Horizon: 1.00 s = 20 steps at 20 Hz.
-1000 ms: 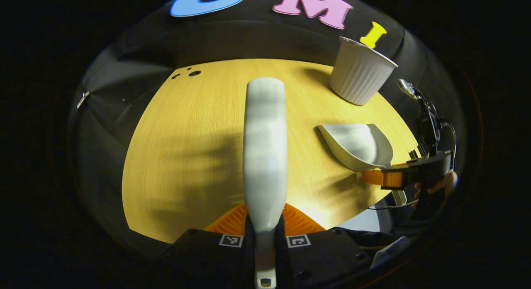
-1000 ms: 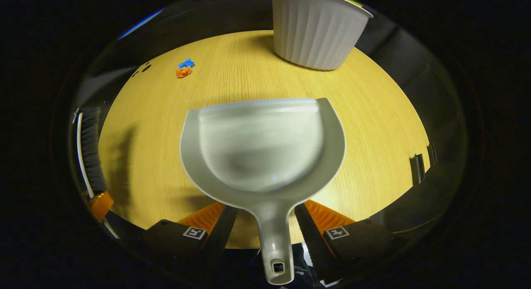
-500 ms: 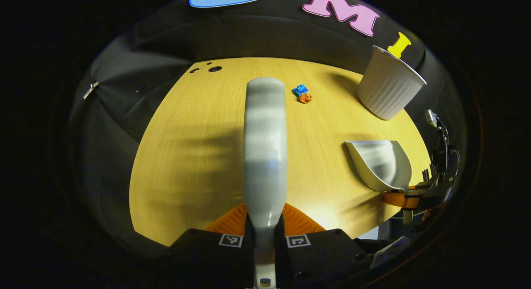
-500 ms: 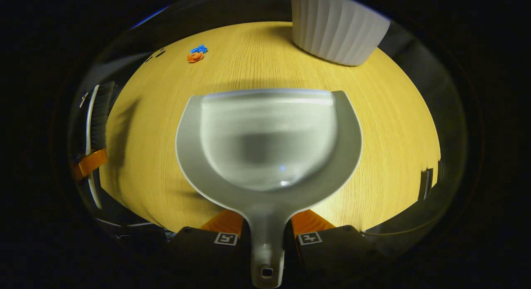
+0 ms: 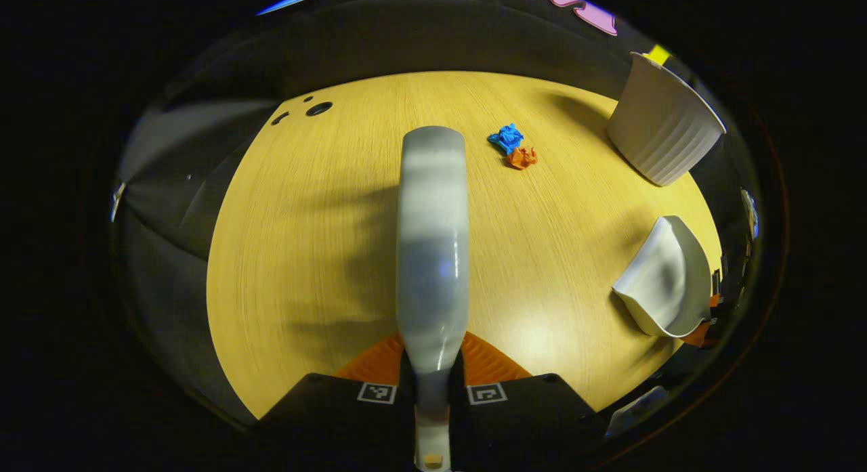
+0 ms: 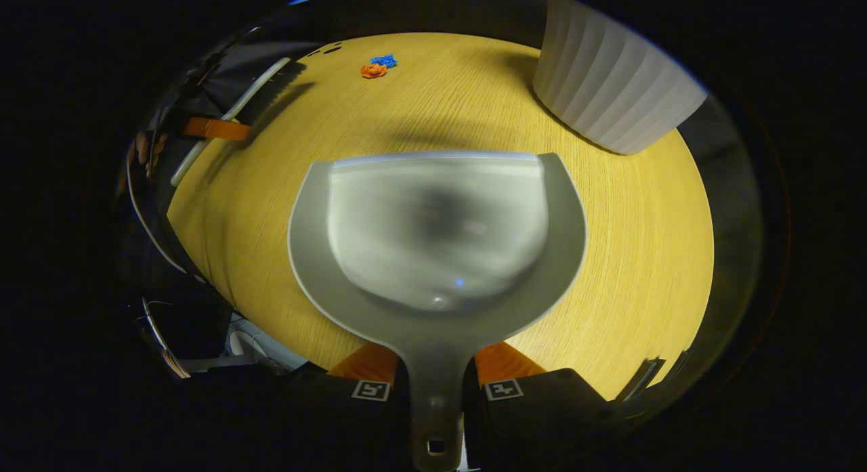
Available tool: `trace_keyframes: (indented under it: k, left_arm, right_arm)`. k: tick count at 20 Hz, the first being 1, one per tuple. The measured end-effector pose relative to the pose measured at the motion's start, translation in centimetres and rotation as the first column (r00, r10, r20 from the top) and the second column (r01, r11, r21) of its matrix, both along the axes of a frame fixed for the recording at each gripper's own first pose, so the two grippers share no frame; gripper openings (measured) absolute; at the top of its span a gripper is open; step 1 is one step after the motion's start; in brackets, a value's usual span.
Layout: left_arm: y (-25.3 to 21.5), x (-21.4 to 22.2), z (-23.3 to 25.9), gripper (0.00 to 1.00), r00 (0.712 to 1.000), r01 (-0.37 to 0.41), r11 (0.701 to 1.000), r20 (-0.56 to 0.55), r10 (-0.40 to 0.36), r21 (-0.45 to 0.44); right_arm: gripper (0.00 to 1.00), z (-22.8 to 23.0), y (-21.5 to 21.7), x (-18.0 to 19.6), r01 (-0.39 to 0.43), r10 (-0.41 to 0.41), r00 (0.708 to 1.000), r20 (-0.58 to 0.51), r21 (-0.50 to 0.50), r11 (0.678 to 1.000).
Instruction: Pick up the small broom and dustpan from the desktop, sweep the trash into the dustpan with the broom, and then empty the trash into the garbage bin.
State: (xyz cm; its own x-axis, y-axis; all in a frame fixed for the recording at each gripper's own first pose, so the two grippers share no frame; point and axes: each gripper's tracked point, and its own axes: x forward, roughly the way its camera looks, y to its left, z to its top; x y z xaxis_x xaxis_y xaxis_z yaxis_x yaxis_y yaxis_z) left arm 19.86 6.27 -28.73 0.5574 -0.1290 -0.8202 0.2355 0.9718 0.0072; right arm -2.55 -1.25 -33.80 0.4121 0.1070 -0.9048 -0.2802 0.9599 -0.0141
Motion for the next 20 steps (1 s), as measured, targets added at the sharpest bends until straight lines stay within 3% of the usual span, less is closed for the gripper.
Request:
trace_keyframes:
  k: [1,3,5,10,14,15,19,20]
  left_arm:
    - [-0.1,1.4,0.0,0.26,1.0,0.009,1.0,-0.005,-0.009,0.009]
    - [-0.3,4.0,0.3,0.24,0.999,0.035,0.999,-0.021,-0.034,0.036]
    - [-0.6,6.7,0.5,0.24,0.997,0.076,0.994,-0.034,-0.074,0.075]
    - [-1.0,12.3,1.3,0.24,0.98,0.198,0.957,-0.048,-0.193,0.213]
    - [-1.8,14.7,2.0,0.24,0.935,0.353,0.87,-0.119,-0.333,0.343]
    - [-2.2,15.0,2.2,0.27,0.923,0.385,0.85,-0.139,-0.359,0.359]
    - [-3.6,14.3,2.4,0.22,0.858,0.512,0.754,-0.216,-0.466,0.412]
    - [-4.1,13.8,2.4,0.24,0.839,0.543,0.727,-0.231,-0.493,0.42]
  right_arm:
    - [0.35,0.1,-0.2,0.3,-0.018,0.018,1.0,0.001,-0.003,1.0]
    - [0.39,0.5,-0.5,0.8,-0.057,0.057,0.998,0.01,-0.011,0.998]
    - [0.35,0.6,-0.9,0.9,-0.08,0.08,0.997,0.001,-0.011,0.997]
    - [0.39,1.0,-1.5,1.8,-0.133,0.133,0.991,-0.004,-0.023,0.991]
    - [0.35,0.9,-1.7,2.0,-0.14,0.14,0.99,-0.006,-0.018,0.99]
    - [0.35,0.9,-1.8,2.1,-0.143,0.143,0.99,-0.005,-0.019,0.989]
    - [0.35,0.9,-1.8,2.1,-0.151,0.15,0.989,-0.008,-0.014,0.989]
    - [0.39,0.9,-1.8,2.2,-0.155,0.155,0.988,-0.005,-0.014,0.988]
